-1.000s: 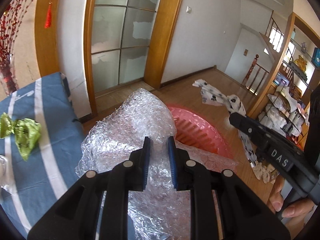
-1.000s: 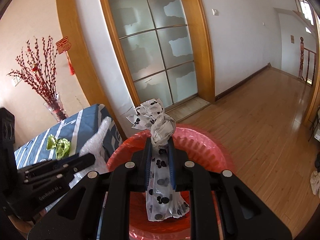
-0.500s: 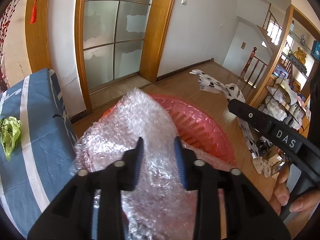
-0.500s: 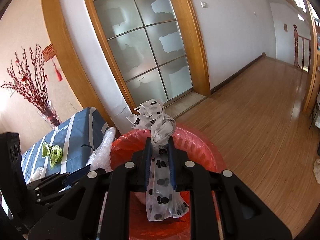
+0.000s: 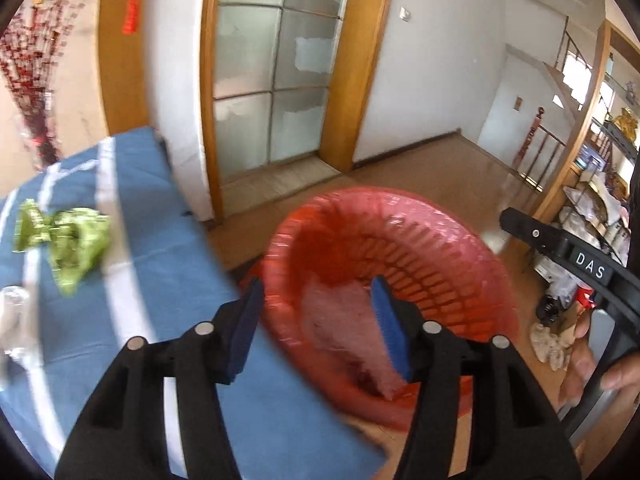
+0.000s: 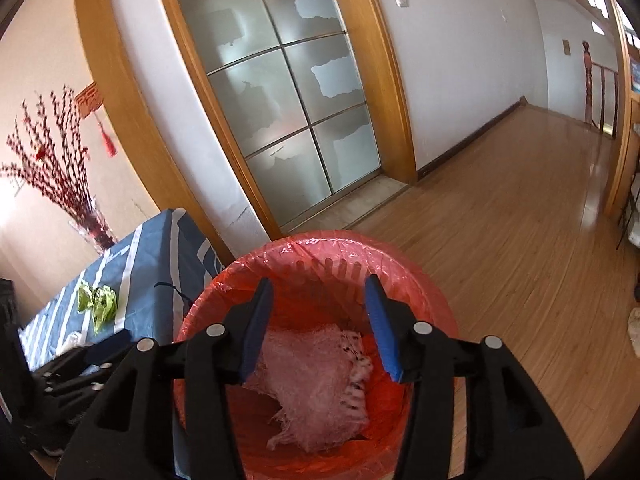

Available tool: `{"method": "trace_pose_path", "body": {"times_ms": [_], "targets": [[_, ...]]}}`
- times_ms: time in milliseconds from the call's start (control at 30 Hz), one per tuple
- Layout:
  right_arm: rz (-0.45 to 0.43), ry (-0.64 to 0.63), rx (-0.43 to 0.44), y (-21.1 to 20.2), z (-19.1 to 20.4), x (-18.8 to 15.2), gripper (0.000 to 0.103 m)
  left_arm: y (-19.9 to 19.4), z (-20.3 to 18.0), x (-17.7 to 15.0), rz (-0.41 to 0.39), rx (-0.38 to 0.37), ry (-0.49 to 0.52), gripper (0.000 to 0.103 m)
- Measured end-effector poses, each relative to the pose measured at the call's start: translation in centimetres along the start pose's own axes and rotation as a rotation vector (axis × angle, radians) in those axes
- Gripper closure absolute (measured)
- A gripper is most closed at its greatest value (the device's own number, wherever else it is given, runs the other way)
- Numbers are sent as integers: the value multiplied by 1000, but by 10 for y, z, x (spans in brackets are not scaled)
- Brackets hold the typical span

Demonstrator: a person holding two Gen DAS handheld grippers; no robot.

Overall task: Collect trash
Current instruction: 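Open both tools to drop the items into the red basket, then return to the table and grasp the clear bag of white tissue with the left tool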

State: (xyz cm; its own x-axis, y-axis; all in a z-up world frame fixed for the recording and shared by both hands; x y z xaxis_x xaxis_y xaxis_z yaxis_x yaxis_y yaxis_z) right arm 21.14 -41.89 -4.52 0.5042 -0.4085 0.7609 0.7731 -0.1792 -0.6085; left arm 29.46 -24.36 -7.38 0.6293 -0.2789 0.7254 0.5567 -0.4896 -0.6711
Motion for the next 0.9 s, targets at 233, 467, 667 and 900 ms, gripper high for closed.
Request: {"method": "trace_pose_path", "body": {"times_ms": [233,467,667,900], "targets": [[6,-120,60,6,64,-7,54,-50,74,-4,-63,139,-42,39],[40,-212,161,14,133,-24,54,-110,169,-15,-118,338,-88,34],[73,-253,221,20,176,-38,54,-130,250,-42,-74,459,-161,34],[90,-289,246,21,203,-47,54,-113,274,-69,40,443,-181,34]]}}
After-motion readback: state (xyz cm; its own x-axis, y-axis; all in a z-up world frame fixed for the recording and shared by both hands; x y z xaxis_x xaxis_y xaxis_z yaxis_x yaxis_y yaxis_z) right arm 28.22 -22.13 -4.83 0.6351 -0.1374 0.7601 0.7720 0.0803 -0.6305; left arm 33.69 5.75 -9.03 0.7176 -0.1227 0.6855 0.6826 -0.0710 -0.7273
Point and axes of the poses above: each gripper's, at about its wrist camera, not at the fingertips, and y roughly the way its jaws point, z to its left, x to its top, the point moved 7 cm from there along y, roughly the way its jaws point, and after that the axes turned 2 degrees about -x, right-handed, at the moved point
